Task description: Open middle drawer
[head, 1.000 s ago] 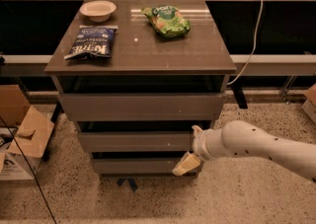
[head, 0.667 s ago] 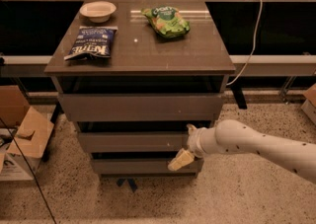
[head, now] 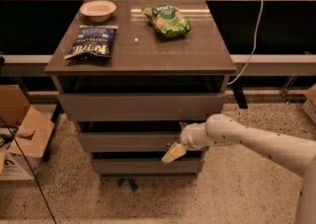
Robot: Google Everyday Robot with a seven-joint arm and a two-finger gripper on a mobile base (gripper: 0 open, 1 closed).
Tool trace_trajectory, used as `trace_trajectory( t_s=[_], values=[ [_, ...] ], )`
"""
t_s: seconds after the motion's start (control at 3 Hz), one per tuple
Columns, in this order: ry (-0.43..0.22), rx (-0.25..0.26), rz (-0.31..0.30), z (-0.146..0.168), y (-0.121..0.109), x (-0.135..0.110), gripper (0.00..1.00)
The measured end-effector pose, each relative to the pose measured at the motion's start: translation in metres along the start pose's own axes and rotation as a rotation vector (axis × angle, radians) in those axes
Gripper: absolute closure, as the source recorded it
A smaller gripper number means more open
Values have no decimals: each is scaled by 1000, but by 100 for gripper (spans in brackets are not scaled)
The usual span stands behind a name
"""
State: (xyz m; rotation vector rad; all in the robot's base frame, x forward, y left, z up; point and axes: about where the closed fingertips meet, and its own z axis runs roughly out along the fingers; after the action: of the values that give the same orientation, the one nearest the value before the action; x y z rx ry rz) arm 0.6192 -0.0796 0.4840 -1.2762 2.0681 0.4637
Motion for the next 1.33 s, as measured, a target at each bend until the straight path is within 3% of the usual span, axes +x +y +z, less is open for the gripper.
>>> trace_trajectory(
  t_s=[0.67, 1.33],
  values=[
    [34, -49, 84, 58, -36, 20, 0],
    [62, -78, 102, 65, -35, 27, 42]
  ],
)
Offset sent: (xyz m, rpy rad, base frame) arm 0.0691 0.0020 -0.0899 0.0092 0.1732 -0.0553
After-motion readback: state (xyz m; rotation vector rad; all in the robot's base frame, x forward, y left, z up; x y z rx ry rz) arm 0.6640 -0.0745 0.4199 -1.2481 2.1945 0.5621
